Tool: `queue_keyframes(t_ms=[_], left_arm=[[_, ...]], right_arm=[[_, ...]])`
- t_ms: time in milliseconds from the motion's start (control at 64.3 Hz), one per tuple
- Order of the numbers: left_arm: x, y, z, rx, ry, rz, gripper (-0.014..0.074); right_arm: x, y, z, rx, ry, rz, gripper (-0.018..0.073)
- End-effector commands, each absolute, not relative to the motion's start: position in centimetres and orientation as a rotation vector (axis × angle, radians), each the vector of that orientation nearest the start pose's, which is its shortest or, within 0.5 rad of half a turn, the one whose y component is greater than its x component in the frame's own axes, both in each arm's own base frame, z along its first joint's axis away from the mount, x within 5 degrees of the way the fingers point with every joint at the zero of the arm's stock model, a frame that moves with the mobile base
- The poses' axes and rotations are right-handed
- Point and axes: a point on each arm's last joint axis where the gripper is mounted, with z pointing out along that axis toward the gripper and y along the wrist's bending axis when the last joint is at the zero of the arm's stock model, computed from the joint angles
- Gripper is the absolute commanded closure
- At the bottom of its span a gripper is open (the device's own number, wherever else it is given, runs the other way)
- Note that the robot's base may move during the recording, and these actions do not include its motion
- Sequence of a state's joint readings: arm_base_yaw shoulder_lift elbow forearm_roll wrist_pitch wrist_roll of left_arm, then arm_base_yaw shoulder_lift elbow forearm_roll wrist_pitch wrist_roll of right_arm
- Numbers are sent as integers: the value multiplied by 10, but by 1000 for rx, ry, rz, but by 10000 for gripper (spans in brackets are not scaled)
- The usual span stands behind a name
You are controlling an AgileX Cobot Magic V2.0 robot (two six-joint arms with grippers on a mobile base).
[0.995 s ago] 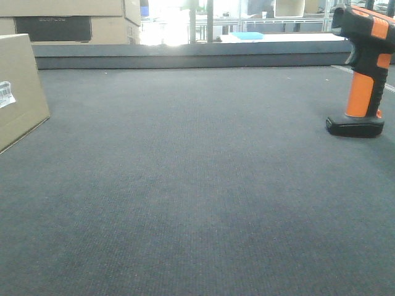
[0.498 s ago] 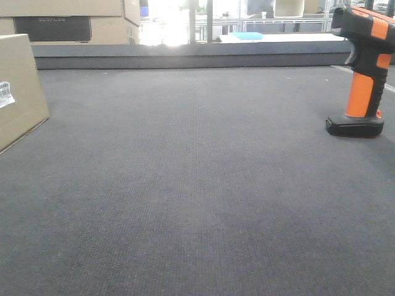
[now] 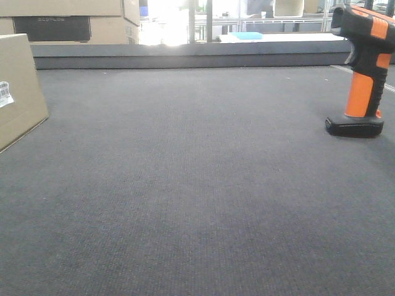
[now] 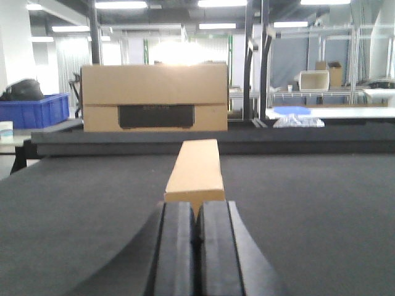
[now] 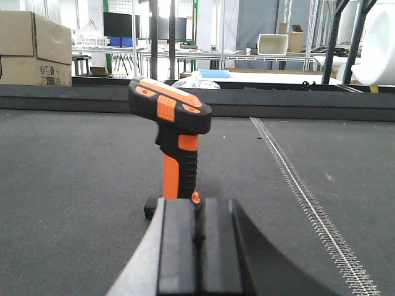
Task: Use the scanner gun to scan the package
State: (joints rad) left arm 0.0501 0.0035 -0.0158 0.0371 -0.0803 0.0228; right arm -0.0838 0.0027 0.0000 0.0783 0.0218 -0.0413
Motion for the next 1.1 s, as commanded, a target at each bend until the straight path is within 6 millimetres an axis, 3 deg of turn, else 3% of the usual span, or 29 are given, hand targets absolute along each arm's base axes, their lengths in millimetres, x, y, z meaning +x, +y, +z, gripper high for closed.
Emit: queue_keyframes(t_ms=[0,264,435,544,762,1088], left_arm=[[50,3,246,1,1388,88,707],[43,3,321,-9,1557,90,707],[69,4,355,-25,1744,55,707],[99,2,371,-56,1831,-26,707],[154,5,383,-59,1938,-21,707],[237,9,372,-68,2147,-30,707]], right_arm=[[56,-5,213,86,1487,-45,728],[56,-5,213,86,1487,-45,728],[56,-5,213,86,1487,-45,728],[56,-5,213,86,1487,-45,728],[56,-5,213,86,1487,-45,728],[56,-5,213,86,1487,-45,728]])
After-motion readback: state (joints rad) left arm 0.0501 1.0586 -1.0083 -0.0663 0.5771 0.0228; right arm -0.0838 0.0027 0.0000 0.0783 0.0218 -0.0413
